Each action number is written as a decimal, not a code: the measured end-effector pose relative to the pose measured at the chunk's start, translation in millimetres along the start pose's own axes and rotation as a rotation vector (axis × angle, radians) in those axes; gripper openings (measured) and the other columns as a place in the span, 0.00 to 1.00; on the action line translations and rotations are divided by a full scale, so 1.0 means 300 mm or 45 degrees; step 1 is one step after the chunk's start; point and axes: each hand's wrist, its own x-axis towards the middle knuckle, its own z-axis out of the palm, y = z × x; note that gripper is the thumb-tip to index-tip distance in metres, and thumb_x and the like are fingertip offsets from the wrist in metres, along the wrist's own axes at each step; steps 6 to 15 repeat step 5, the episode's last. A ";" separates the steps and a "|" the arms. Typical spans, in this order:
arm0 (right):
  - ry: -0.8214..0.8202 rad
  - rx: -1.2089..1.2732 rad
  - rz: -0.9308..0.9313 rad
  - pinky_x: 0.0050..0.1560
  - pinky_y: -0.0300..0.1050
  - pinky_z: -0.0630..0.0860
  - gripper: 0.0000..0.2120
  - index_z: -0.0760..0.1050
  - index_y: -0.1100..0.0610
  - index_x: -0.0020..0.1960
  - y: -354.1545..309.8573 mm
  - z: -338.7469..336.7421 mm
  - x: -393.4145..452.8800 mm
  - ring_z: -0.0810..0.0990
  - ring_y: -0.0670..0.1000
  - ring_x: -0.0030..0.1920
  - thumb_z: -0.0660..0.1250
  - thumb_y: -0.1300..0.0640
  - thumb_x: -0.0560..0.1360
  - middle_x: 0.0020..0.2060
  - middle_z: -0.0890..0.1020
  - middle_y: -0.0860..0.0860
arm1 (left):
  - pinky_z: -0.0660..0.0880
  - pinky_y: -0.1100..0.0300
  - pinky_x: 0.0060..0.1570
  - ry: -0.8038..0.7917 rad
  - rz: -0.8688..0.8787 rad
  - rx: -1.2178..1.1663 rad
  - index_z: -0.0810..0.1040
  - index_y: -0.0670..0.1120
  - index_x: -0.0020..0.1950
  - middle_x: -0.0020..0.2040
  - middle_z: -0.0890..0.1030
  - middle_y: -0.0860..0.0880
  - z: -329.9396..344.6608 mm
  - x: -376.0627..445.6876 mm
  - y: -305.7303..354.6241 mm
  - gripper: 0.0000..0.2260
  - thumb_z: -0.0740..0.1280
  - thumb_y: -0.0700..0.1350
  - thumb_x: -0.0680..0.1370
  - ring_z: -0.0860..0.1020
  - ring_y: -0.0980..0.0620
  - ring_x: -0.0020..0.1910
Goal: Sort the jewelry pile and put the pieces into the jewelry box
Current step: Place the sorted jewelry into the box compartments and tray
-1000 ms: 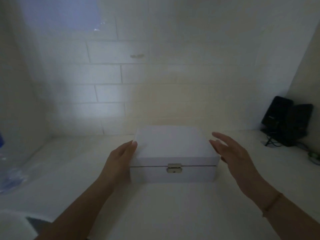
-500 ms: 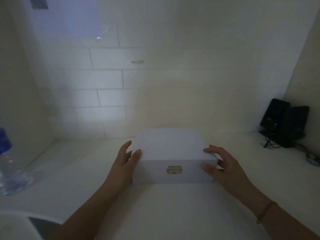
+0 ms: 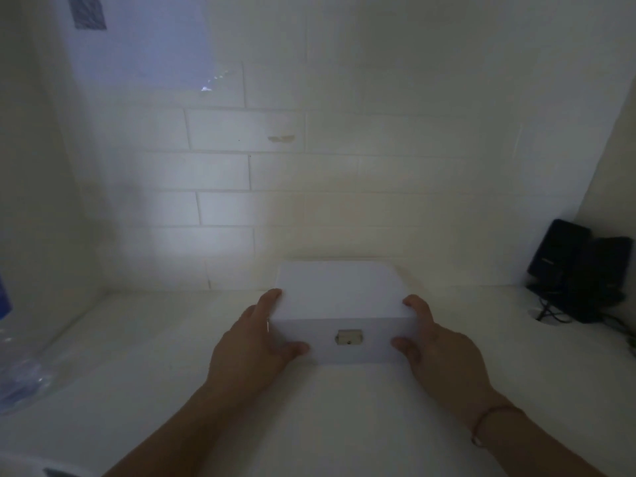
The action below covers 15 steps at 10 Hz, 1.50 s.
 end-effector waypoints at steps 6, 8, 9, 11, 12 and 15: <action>-0.323 -0.276 -0.010 0.65 0.50 0.69 0.33 0.55 0.51 0.76 -0.001 -0.166 0.053 0.64 0.54 0.72 0.59 0.39 0.76 0.68 0.71 0.51 | 0.68 0.53 0.64 -0.203 0.046 0.584 0.68 0.49 0.69 0.66 0.70 0.48 0.082 -0.059 -0.067 0.39 0.41 0.71 0.70 0.68 0.46 0.66; -0.323 -0.276 -0.010 0.65 0.50 0.69 0.33 0.55 0.51 0.76 -0.001 -0.166 0.053 0.64 0.54 0.72 0.59 0.39 0.76 0.68 0.71 0.51 | 0.68 0.53 0.64 -0.203 0.046 0.584 0.68 0.49 0.69 0.66 0.70 0.48 0.082 -0.059 -0.067 0.39 0.41 0.71 0.70 0.68 0.46 0.66; -0.323 -0.276 -0.010 0.65 0.50 0.69 0.33 0.55 0.51 0.76 -0.001 -0.166 0.053 0.64 0.54 0.72 0.59 0.39 0.76 0.68 0.71 0.51 | 0.68 0.53 0.64 -0.203 0.046 0.584 0.68 0.49 0.69 0.66 0.70 0.48 0.082 -0.059 -0.067 0.39 0.41 0.71 0.70 0.68 0.46 0.66; -0.323 -0.276 -0.010 0.65 0.50 0.69 0.33 0.55 0.51 0.76 -0.001 -0.166 0.053 0.64 0.54 0.72 0.59 0.39 0.76 0.68 0.71 0.51 | 0.68 0.53 0.64 -0.203 0.046 0.584 0.68 0.49 0.69 0.66 0.70 0.48 0.082 -0.059 -0.067 0.39 0.41 0.71 0.70 0.68 0.46 0.66; -0.323 -0.276 -0.010 0.65 0.50 0.69 0.33 0.55 0.51 0.76 -0.001 -0.166 0.053 0.64 0.54 0.72 0.59 0.39 0.76 0.68 0.71 0.51 | 0.68 0.53 0.64 -0.203 0.046 0.584 0.68 0.49 0.69 0.66 0.70 0.48 0.082 -0.059 -0.067 0.39 0.41 0.71 0.70 0.68 0.46 0.66; -0.323 -0.276 -0.010 0.65 0.50 0.69 0.33 0.55 0.51 0.76 -0.001 -0.166 0.053 0.64 0.54 0.72 0.59 0.39 0.76 0.68 0.71 0.51 | 0.68 0.53 0.64 -0.203 0.046 0.584 0.68 0.49 0.69 0.66 0.70 0.48 0.082 -0.059 -0.067 0.39 0.41 0.71 0.70 0.68 0.46 0.66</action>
